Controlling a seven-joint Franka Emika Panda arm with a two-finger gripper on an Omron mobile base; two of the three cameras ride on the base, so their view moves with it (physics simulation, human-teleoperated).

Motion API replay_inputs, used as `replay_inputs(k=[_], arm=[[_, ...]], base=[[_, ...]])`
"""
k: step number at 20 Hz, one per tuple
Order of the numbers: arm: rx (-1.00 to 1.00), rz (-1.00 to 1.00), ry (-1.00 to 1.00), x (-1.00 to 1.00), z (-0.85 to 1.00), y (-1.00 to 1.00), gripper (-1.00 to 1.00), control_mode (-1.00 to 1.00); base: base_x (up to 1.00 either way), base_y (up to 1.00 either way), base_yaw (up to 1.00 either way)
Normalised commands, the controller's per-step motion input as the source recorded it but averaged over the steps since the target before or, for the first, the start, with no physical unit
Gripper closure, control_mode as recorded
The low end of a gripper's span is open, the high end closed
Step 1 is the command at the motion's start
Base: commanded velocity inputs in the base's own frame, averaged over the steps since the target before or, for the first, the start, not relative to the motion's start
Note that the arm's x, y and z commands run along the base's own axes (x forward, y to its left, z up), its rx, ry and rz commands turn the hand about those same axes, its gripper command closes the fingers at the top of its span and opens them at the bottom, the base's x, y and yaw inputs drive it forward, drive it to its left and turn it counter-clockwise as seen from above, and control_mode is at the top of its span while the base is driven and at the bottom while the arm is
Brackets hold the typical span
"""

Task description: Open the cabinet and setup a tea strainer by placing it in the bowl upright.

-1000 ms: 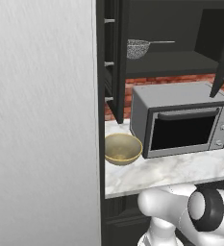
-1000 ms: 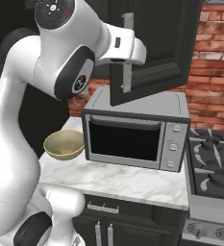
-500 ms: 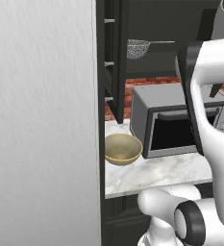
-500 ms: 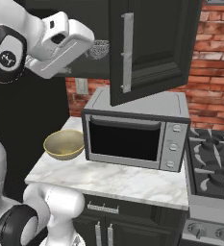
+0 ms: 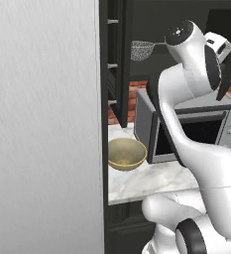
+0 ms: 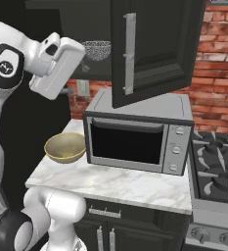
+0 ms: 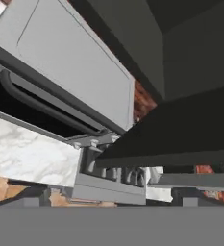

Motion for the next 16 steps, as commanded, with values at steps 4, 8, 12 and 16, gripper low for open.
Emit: replay_inputs(k=[4, 8, 12, 16], arm=[[-0.14, 0.00, 0.20, 0.36, -0.53, 0.00, -1.00, -1.00], [-0.09, 0.00, 0.16, 0.15, -0.10, -0.10, -1.00, -1.00], [-0.06, -0.02, 0.10, 0.15, 0.07, -0.36, -1.00, -1.00], [-0.04, -0.01, 0.05, 0.28, 0.30, -0.36, -1.00, -1.00]], base=[[0.00, 0.00, 0.00], [0.00, 0.00, 0.00], [0.00, 0.00, 0.00], [0.00, 0.00, 0.00]])
